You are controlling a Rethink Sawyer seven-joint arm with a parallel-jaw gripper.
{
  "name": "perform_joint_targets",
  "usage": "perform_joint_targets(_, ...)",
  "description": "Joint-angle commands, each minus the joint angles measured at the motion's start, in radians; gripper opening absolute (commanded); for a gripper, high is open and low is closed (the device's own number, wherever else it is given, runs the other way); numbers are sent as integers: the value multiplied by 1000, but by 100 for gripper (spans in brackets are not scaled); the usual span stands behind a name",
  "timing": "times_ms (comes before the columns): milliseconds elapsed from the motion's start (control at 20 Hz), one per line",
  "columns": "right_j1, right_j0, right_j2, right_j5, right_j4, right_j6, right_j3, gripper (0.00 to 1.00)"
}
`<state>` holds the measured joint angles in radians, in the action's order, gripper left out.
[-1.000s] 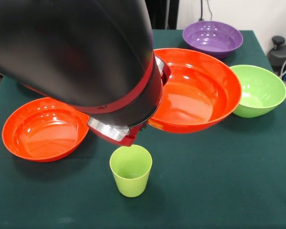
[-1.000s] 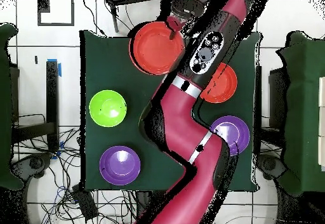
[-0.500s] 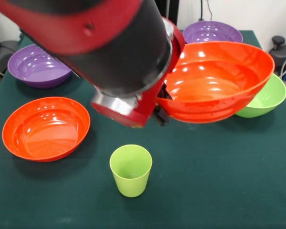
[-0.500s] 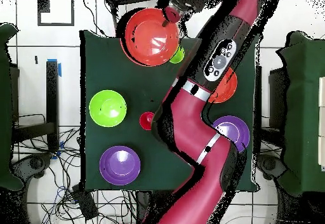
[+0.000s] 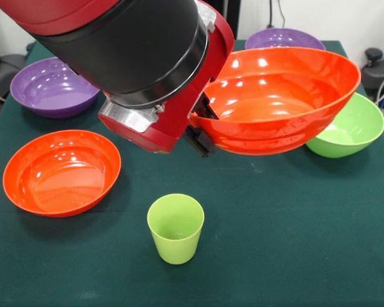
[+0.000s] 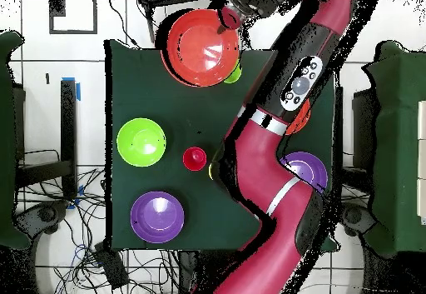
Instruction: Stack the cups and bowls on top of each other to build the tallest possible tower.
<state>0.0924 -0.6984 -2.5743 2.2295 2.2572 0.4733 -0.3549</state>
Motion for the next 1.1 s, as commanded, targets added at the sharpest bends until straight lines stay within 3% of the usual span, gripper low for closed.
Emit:
perform_joint_targets(50, -71, 34, 252, -24, 0, 104, 155, 0)
perform_joint_targets(550, -104, 60, 231, -129, 110, 20, 218, 0)
perform_joint_targets(1100, -114, 69, 181, -160, 228, -8, 239, 0)
